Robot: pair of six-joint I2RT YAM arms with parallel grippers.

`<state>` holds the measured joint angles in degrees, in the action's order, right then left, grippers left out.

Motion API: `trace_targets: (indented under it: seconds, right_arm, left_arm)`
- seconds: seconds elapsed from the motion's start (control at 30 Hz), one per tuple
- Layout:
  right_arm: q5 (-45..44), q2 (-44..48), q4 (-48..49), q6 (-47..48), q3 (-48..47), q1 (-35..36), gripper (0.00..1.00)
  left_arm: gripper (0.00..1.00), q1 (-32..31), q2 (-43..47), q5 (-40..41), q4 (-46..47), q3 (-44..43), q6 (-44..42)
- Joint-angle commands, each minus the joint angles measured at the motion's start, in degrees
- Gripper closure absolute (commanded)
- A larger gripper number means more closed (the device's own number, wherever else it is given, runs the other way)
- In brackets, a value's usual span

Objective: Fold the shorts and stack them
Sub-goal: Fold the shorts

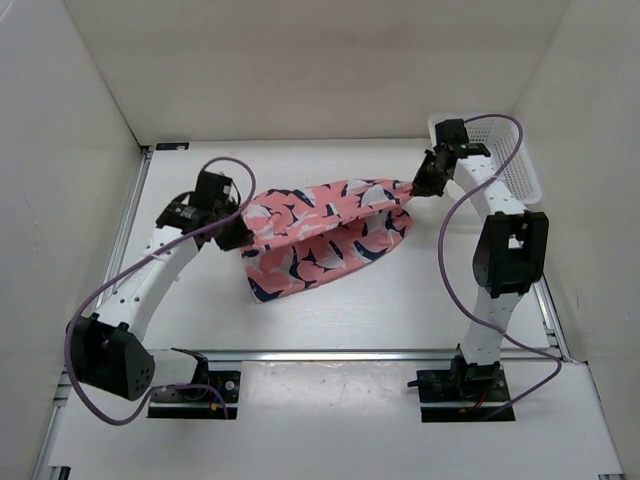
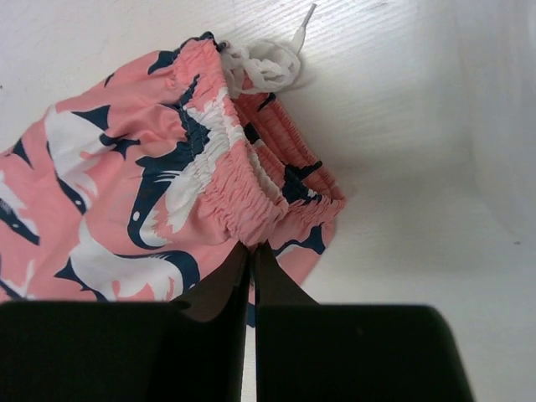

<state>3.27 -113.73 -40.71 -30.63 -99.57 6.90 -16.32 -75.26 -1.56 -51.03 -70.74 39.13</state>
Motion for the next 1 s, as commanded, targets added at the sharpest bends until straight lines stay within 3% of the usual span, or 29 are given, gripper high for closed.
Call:
trace_targets:
  seconds: [0.0, 0.2, 0.27, 0.3, 0.33, 0.4, 0.47, 0.5, 0.6, 0.97]
  right_arm:
    - [-3.5, 5.0, 1.8, 1.8, 2.9, -1.3, 1.00]
    - [-5.6, 8.3, 2.9, 2.3, 10.1, -1.3, 0.99]
    - [-3.3, 9.7, 2.9, 2.9, 11.1, -1.3, 0.87]
    - [-3.3, 11.2, 2.9, 2.9, 12.1, -1.3, 0.83]
    - [-3.3, 12.2, 2.1, 2.9, 12.9, -0.7, 0.80]
    - [-4.7, 16.0, 2.1, 3.4, 15.4, 0.0, 0.58]
    - [-6.9, 18.4, 2.1, 2.7, 19.6, 0.8, 0.33]
    - [-8.5, 20.5, 2.1, 2.0, 21.1, 0.8, 0.26]
    - [-9.9, 21.0, 2.1, 1.4, 24.4, 0.8, 0.25]
    - [1.9, 13.5, 12.8, -4.0, 27.1, -0.4, 0.25]
  left_arm:
    - [0.90, -2.9, 2.8, 3.9, -0.7, 6.3, 4.1]
    - [0.90, -8.4, 5.6, 0.5, -0.7, 13.9, 6.7]
    - [0.80, -9.8, 6.9, -1.9, -1.3, 14.8, 6.7]
    - [0.71, -10.5, 6.9, -2.6, -2.5, 14.8, 6.0]
    - [0.38, -10.5, 6.9, -3.4, -3.5, 14.8, 6.0]
    - [0.03, -10.5, 6.9, -2.6, -5.6, 14.1, 6.0]
    - [0.00, -10.5, 6.9, 1.2, -7.2, 14.1, 6.6]
    - [0.00, -9.7, 6.9, 1.2, -7.9, 14.1, 7.6]
    - [0.01, -9.1, 5.6, -0.2, -5.3, 18.1, 8.9]
    - [0.00, -9.6, -5.1, -2.8, 6.3, 22.7, 13.3]
